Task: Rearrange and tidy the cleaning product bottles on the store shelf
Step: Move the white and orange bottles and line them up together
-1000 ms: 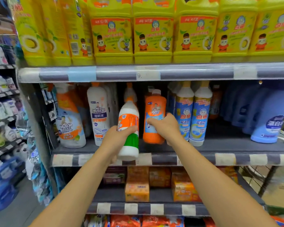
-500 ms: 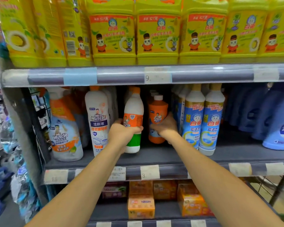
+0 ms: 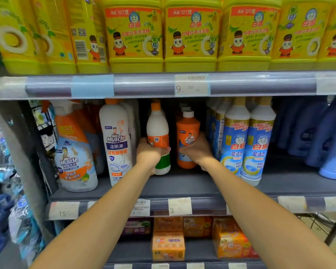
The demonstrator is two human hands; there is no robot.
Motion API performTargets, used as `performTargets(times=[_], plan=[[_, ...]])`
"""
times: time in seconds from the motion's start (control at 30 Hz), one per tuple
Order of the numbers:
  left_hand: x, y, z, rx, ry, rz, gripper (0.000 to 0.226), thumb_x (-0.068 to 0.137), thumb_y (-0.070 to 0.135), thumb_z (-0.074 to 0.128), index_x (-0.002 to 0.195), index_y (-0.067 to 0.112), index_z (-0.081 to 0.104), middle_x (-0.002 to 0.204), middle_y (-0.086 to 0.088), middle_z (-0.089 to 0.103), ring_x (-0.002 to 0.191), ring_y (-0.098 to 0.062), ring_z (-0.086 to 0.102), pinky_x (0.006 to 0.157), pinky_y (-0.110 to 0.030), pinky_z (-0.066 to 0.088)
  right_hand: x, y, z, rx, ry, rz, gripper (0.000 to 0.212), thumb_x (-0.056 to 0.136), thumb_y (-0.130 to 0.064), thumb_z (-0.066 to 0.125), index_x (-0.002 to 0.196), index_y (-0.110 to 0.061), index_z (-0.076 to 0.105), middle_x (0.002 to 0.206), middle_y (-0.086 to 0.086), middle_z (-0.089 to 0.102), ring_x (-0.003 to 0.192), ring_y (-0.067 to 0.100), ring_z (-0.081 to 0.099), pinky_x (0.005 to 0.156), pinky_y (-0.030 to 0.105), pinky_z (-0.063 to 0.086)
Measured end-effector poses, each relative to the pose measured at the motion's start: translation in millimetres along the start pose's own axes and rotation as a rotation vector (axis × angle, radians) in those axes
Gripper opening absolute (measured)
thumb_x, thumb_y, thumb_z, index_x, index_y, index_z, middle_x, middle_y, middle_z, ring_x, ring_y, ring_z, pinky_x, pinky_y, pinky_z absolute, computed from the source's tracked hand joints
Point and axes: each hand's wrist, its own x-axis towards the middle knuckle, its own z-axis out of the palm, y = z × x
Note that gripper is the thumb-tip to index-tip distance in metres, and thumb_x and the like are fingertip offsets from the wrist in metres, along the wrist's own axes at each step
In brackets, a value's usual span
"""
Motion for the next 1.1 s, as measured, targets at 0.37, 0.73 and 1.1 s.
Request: performTargets(times=[0.37,0.73,1.1], plan=[[15,-13,2,0.155,-0.085,0.067,0.072,0.065,0.010,0.087,0.128,0.015,0.053,0.126,-0.009,0.064,0.116,-0.027,0.060,0.100,-0.042,0.048,-8,4,5,0.000,0.102,0.018,0.068,0.062,-0.011,0.084,0.119,-0.020,0.049,0.115,0.005,0.062,0.100,0.021,0.060,0.086,0.033,0.048],[11,-37,7,0.415,-0.036,0.055,0.074,0.054,0.032,0.091,0.120,0.012,0.062,0.117,-0.007,0.070,0.103,-0.024,0.067,0.085,-0.032,0.056,-14,25,10,-0.379,0.022,0.058,0.049,0.074,-0.039,0.071,0.113,-0.013,0.057,0.106,0.005,0.065,0.093,0.022,0.063,0.067,0.021,0.042],[20,-46,12,0.432,-0.033,0.062,0.071,0.057,0.029,0.090,0.120,0.013,0.061,0.119,-0.008,0.069,0.106,-0.025,0.066,0.086,-0.031,0.054,-16,27,10,-0.338,0.045,0.061,0.053,0.070,-0.032,0.079,0.116,-0.014,0.058,0.114,0.008,0.066,0.100,0.025,0.065,0.071,0.021,0.044]])
